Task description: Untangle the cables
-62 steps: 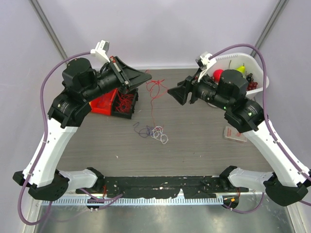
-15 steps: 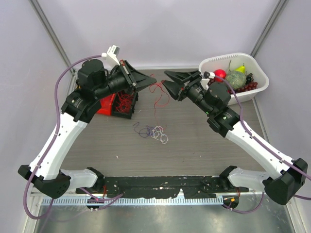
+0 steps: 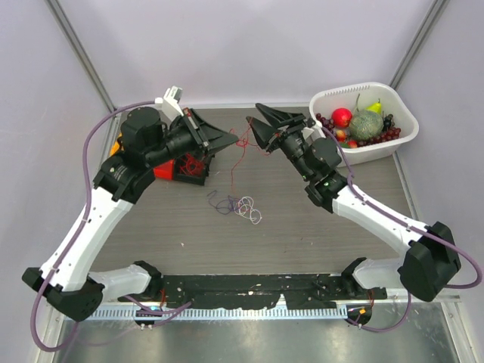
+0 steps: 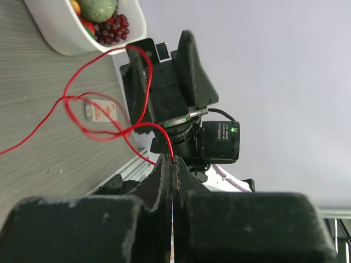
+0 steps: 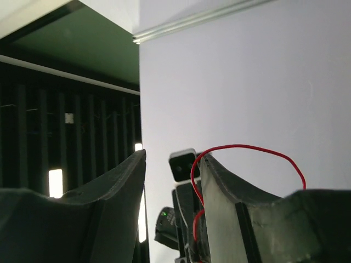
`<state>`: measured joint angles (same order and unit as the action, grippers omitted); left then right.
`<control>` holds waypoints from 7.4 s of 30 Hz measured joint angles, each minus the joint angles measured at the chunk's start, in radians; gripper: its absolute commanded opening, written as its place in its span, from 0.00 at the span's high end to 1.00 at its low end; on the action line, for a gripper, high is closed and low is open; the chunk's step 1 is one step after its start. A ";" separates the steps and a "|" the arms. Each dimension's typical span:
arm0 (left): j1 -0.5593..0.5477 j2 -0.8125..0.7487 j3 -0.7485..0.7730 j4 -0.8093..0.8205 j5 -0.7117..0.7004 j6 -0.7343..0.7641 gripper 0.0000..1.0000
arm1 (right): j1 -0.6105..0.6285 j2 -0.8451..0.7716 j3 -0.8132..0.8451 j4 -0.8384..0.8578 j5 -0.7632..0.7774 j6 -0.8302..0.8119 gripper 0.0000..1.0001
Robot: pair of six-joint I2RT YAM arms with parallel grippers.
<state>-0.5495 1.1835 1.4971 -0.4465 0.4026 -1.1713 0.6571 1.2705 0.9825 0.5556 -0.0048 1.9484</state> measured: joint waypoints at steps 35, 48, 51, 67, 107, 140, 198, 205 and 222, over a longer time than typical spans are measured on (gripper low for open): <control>0.023 -0.181 -0.134 -0.289 -0.233 0.064 1.00 | -0.114 0.019 0.243 -0.515 -0.616 -0.906 0.44; 0.027 -0.066 -0.079 -0.247 -0.050 0.126 1.00 | -0.116 0.172 0.491 -0.967 -0.728 -1.497 0.55; 0.027 -0.064 -0.061 -0.245 -0.035 0.136 1.00 | -0.109 0.203 0.490 -0.989 -0.758 -1.516 0.56; 0.032 -0.043 -0.056 -0.229 0.016 0.156 1.00 | 0.025 0.232 0.345 -0.795 -0.819 -1.389 0.56; 0.179 -0.050 0.120 0.022 0.133 0.050 1.00 | 0.026 0.024 0.255 -1.048 -0.151 -1.235 0.35; 0.179 -0.042 0.087 0.032 0.150 0.018 1.00 | 0.187 0.156 0.520 -1.111 0.043 -1.177 0.41; 0.225 -0.010 0.475 -0.170 -0.033 0.139 1.00 | 0.330 0.136 -0.185 -0.917 0.357 -1.277 0.39; 0.242 0.069 0.571 -0.370 -0.145 0.290 1.00 | 0.327 -0.033 -0.048 -0.973 0.347 -1.316 0.39; 0.400 0.234 0.393 -0.435 -0.334 0.474 1.00 | 0.316 -0.214 0.096 -1.216 0.365 -1.353 0.39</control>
<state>-0.1493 1.4174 1.8900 -0.8814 0.0689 -0.6975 0.9733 1.0565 1.0786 -0.6601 0.3599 0.5957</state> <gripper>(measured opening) 0.009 0.606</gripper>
